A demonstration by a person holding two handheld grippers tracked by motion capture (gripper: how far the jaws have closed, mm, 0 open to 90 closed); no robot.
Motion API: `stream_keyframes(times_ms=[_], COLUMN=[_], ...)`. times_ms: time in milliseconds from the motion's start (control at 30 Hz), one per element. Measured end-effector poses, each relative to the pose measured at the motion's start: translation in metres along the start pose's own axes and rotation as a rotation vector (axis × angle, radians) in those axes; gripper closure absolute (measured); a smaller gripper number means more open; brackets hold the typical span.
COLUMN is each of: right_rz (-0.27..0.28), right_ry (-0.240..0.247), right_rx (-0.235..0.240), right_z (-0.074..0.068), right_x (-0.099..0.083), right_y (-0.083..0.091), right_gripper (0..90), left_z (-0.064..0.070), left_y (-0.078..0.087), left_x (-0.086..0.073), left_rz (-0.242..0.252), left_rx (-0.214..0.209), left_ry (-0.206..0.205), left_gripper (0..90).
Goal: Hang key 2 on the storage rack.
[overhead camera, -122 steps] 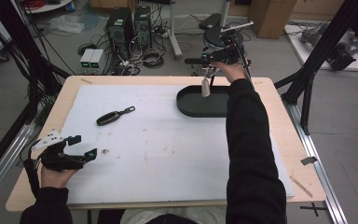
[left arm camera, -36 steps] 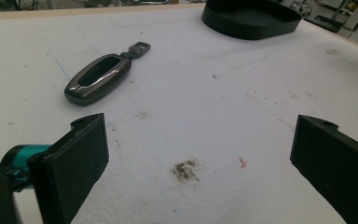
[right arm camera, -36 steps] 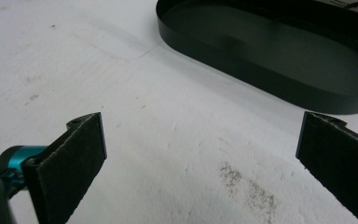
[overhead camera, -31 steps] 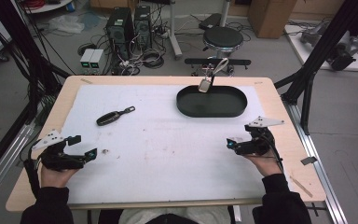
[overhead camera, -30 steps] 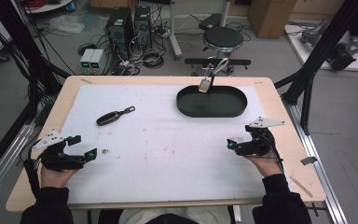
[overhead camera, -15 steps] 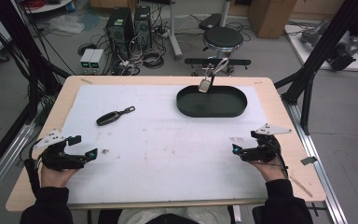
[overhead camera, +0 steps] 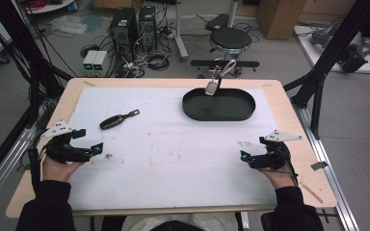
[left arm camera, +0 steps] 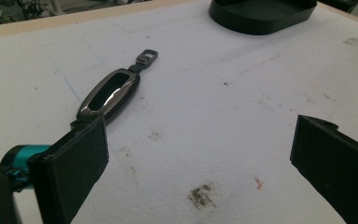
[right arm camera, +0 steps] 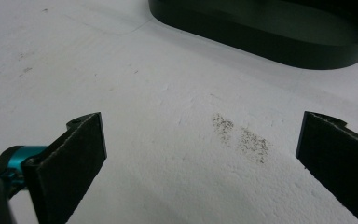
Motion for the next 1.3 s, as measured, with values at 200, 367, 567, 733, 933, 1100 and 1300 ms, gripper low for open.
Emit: stream_keyframes(times_ms=[200,367,567,733,933,1100,1300], right_rz=[-0.020,-0.027,-0.030,-0.032,-0.040,-0.027,-0.018], right_ry=[0.009,0.013,0.020,0.030,0.028,0.020,0.014], right_rx=[0.001,0.005,0.011,0.013,0.017,0.016,0.021], right_z=[-0.002,-0.004,-0.006,-0.007,-0.007,-0.006,-0.007], right_x=[-0.006,-0.008,-0.007,-0.008,-0.010,-0.009,-0.007], right_y=[-0.004,-0.007,-0.008,-0.009,-0.011,-0.009,-0.007], right_gripper=[0.8,0.8,0.8,0.8,0.8,0.8,0.8], left_z=[0.001,-0.005,-0.014,-0.022,-0.023,-0.022,-0.018], left_y=[-0.012,-0.028,-0.043,-0.051,-0.058,-0.068,-0.084], left_x=[0.008,0.017,0.025,0.026,0.037,0.047,0.058], left_rz=[-0.032,-0.057,-0.077,-0.107,-0.096,-0.132,-0.205], left_rx=[-0.019,-0.030,-0.034,-0.040,-0.046,-0.049,-0.075], left_ry=[-0.025,-0.022,-0.025,-0.024,-0.043,-0.084,-0.129], left_gripper=[4.7,4.7,4.7,4.7,4.7,4.7,4.7])
Point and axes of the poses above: each handheld gripper's, and its own axes: y roughly backward along the jaws, x roughly out of its top, z roughly to its right, the point moved 10 cm from there along -y, roughly forward along the jaws, and after that the axes turned 10 degrees about z, right-handed, at the moved point
